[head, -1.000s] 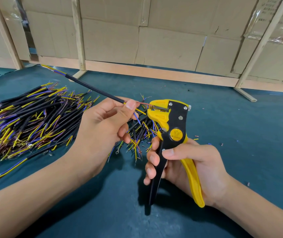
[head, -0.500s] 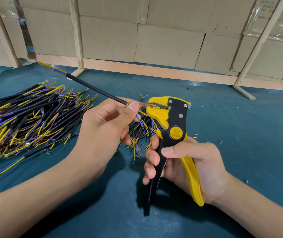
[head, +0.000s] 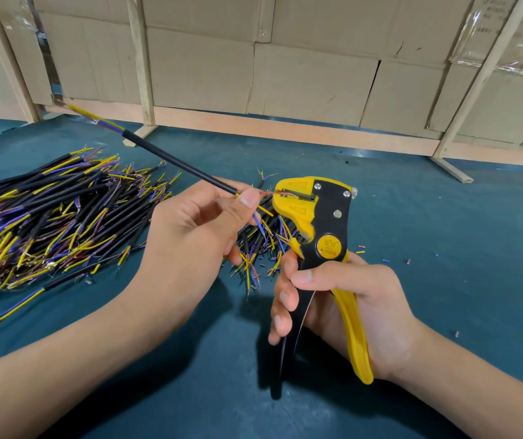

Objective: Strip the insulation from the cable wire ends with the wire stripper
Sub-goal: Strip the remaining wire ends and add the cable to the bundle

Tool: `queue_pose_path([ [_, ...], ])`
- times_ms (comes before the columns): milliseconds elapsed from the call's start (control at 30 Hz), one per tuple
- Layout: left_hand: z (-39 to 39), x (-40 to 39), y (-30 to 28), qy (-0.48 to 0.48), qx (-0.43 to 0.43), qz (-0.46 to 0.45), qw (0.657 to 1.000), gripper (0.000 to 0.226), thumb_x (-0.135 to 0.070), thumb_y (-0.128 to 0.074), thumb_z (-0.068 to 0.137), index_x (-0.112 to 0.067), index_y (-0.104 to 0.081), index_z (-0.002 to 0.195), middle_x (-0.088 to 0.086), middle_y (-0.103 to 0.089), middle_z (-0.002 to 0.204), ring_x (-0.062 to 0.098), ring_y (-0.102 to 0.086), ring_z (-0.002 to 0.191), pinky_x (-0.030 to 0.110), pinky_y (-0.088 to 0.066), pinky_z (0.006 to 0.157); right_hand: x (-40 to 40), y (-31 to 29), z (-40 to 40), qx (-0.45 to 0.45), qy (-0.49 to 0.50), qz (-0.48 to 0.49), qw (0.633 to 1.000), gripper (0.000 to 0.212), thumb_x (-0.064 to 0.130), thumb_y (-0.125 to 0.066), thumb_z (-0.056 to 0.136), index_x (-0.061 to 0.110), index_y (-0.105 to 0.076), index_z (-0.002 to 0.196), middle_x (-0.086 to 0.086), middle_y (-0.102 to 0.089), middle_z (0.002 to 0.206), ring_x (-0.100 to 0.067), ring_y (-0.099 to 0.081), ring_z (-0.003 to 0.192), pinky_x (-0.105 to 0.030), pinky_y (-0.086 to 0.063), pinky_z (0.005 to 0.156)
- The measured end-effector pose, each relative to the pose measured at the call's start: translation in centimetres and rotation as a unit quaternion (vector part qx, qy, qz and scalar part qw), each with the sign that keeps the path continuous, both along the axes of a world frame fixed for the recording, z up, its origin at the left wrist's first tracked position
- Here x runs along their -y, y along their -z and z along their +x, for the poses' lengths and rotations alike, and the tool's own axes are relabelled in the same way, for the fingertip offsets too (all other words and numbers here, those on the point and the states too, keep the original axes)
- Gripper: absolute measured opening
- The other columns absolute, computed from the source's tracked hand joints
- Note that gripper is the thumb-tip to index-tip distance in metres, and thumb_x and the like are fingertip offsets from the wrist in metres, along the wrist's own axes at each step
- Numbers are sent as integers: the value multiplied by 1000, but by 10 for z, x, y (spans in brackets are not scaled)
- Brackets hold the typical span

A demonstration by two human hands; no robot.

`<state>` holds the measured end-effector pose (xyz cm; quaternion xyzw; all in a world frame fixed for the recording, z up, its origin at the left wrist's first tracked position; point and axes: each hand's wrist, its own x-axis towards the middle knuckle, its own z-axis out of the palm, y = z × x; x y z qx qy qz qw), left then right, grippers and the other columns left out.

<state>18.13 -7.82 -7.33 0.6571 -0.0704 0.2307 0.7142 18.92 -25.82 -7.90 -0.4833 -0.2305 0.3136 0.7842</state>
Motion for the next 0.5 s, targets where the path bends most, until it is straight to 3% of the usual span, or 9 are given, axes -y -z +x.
queue_pose_path([
  [233, -3, 0, -3, -14, 14, 20, 1000, 18, -28, -68, 86, -11, -74, 87, -1, -65, 73, 13, -43, 46, 38, -44, 56, -2, -4, -4, -4, 32, -47, 998, 16, 9, -60, 78, 2, -56, 64, -15, -50, 56, -29, -53, 46, -39, -54, 54],
  [367, -5, 2, -4, -11, 21, 47, 999, 12, -20, -72, 90, -9, -75, 86, -3, -69, 76, 11, -44, 47, 29, -45, 50, -3, -4, -6, -28, 102, -75, 992, 28, 19, -68, 73, 12, -47, 57, -6, -38, 46, -20, -38, 34, -26, -41, 40],
  [433, -5, 3, -5, -11, 8, 32, 999, 14, -22, -70, 87, -10, -76, 83, 8, -67, 74, 13, -42, 48, 27, -45, 49, -4, -4, -7, -26, 118, -85, 989, 29, 21, -68, 73, 13, -46, 56, -6, -36, 46, -19, -36, 34, -25, -40, 40],
  [500, -6, 5, -9, -4, -18, -10, 1000, 17, -27, -71, 81, -11, -77, 77, 30, -59, 82, 16, -39, 49, 29, -43, 50, -5, -3, -8, -15, 128, -83, 988, 30, 21, -69, 74, 12, -47, 57, -8, -37, 46, -20, -37, 34, -26, -41, 40],
])
